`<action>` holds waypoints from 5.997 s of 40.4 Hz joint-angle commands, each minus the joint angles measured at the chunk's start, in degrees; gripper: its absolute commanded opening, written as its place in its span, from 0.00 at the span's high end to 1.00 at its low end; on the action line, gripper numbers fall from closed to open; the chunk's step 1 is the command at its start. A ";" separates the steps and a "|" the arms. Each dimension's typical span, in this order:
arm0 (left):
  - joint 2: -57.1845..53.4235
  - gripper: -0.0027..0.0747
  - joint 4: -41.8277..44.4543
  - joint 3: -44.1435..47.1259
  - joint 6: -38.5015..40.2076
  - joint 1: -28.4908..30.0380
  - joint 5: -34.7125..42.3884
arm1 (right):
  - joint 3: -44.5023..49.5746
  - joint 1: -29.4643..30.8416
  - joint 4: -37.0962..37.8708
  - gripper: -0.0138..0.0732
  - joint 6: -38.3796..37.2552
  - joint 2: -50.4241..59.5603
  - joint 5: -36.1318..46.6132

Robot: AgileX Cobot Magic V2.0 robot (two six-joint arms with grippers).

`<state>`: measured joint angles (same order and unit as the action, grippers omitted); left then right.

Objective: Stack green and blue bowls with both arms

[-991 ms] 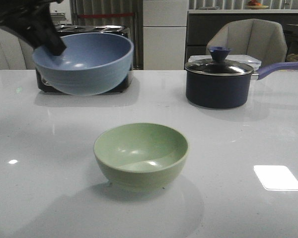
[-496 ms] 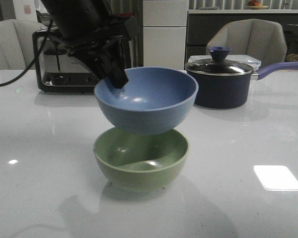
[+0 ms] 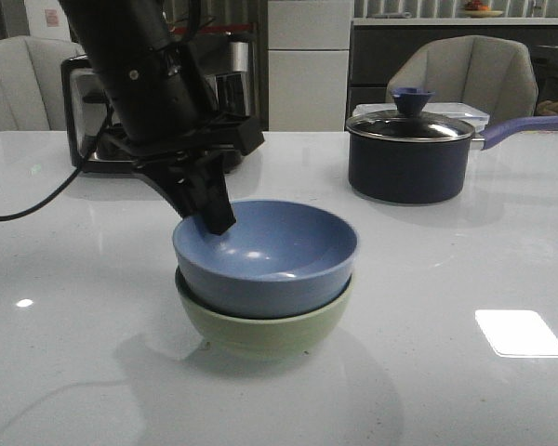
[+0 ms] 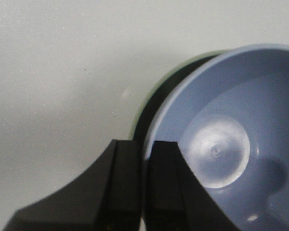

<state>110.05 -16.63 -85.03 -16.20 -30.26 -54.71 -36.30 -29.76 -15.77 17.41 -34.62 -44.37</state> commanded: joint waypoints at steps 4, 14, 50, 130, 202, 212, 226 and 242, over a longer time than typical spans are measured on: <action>-2.74 0.82 -1.66 -1.81 0.04 -0.73 1.19 | -1.60 0.46 -0.44 0.33 0.05 -0.04 3.83; -2.90 0.47 -1.52 -1.81 0.04 -0.73 1.32 | -1.60 0.46 -0.44 0.33 0.05 -0.04 3.83; -52.73 0.44 5.42 24.75 0.04 -0.73 12.02 | -1.60 0.46 -0.44 0.33 0.05 -0.04 3.83; -77.96 0.85 11.95 49.51 6.58 -0.62 19.70 | -1.60 0.46 1.49 0.77 0.05 -0.04 3.79; -111.42 0.85 14.45 85.52 14.95 25.23 57.96 | -1.60 0.46 1.49 0.77 0.05 -0.04 3.81; -111.42 0.85 14.45 85.52 14.95 25.23 57.96 | -1.60 0.46 1.49 0.77 0.05 -0.04 3.81; -111.42 0.85 14.45 85.52 14.95 25.23 57.96 | -1.48 0.99 1.57 0.77 0.05 1.08 3.73; -111.42 0.85 14.45 85.52 14.95 25.23 57.96 | 16.04 25.25 2.12 0.77 0.61 21.86 29.54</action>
<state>-0.23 -2.07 0.21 -1.60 -5.01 -2.24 -22.46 -8.26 -13.67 17.51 -16.19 -25.44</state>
